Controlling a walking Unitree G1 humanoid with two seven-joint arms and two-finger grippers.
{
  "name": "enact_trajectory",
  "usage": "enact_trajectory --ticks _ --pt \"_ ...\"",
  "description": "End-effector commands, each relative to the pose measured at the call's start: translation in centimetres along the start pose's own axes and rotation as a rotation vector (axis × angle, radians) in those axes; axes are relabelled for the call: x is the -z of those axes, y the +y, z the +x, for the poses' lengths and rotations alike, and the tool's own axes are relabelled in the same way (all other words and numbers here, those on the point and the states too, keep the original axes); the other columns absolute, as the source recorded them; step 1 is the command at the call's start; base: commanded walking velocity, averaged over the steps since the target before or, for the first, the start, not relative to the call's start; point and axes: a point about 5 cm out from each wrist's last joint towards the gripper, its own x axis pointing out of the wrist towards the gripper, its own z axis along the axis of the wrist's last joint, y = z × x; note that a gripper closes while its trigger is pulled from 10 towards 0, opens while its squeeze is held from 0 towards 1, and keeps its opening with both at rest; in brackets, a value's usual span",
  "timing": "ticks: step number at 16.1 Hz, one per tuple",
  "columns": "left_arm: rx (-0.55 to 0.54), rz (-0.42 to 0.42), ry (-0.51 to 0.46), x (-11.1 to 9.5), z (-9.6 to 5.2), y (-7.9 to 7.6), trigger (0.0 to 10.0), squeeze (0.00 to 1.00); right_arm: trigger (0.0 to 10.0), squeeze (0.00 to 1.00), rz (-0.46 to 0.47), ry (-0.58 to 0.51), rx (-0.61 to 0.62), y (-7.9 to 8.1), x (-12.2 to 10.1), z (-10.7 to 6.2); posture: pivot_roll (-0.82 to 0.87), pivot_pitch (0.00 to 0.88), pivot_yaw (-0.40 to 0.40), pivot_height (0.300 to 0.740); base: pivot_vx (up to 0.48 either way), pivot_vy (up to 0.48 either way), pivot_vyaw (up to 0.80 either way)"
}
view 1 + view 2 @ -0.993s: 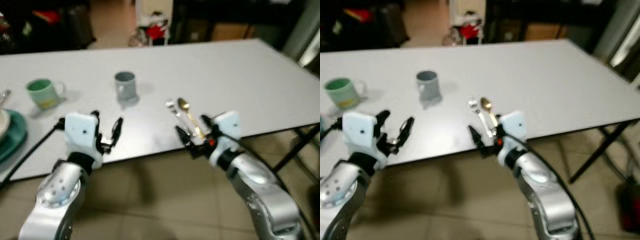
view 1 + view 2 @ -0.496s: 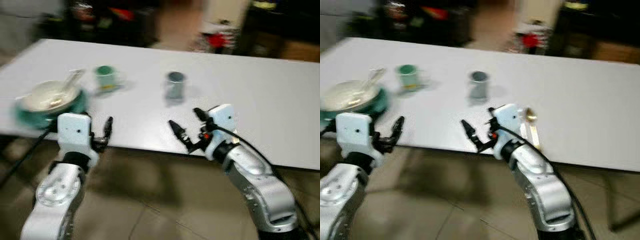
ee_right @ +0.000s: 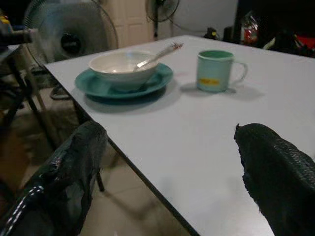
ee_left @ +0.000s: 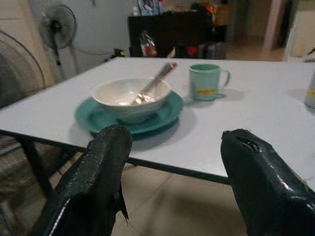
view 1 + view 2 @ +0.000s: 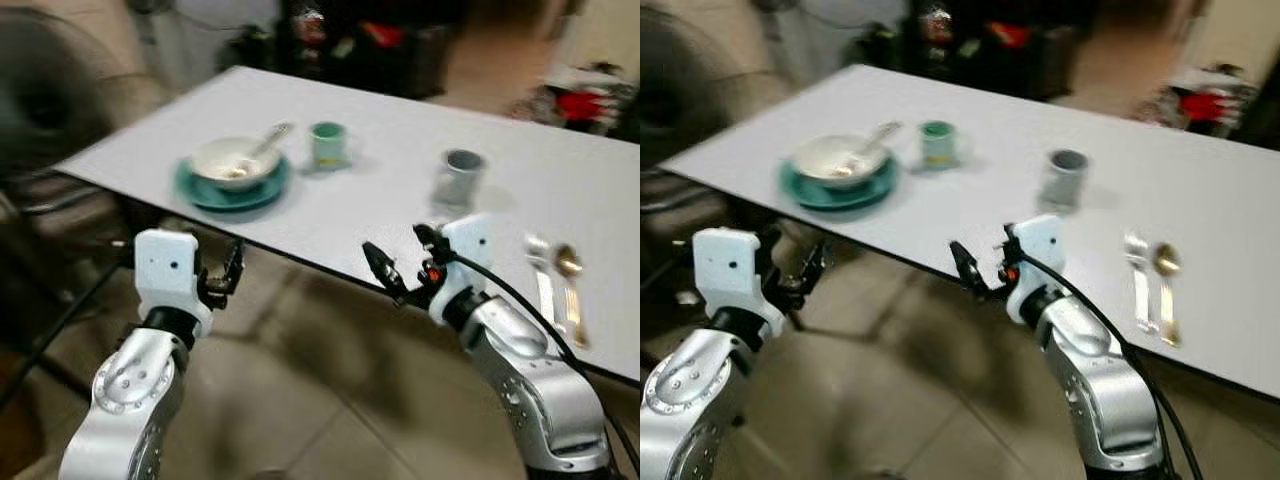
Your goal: Setting the table
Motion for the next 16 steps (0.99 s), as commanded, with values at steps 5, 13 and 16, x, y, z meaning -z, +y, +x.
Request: enact_trajectory --ticks 5,13,16 --pt "-0.017 0.002 0.008 0.17 0.18 0.46 10.0 0.00 10.0 0.96 0.045 -0.023 0.019 0.05 -0.47 0.15 -0.08 0.000 -0.020 0.740 0.000 0.122 0.48" --pt "0.003 0.008 0.010 0.25 0.62 0.40 10.0 0.00 10.0 0.00 0.033 0.002 0.037 -0.15 -0.20 -0.02 -0.10 0.000 -0.010 0.740 0.000 0.322 0.00" --pt "0.005 0.009 0.007 0.23 0.78 0.44 10.0 0.00 10.0 0.00 0.031 0.004 0.037 -0.16 -0.23 0.06 -0.10 0.000 -0.012 0.740 0.000 0.319 0.00"
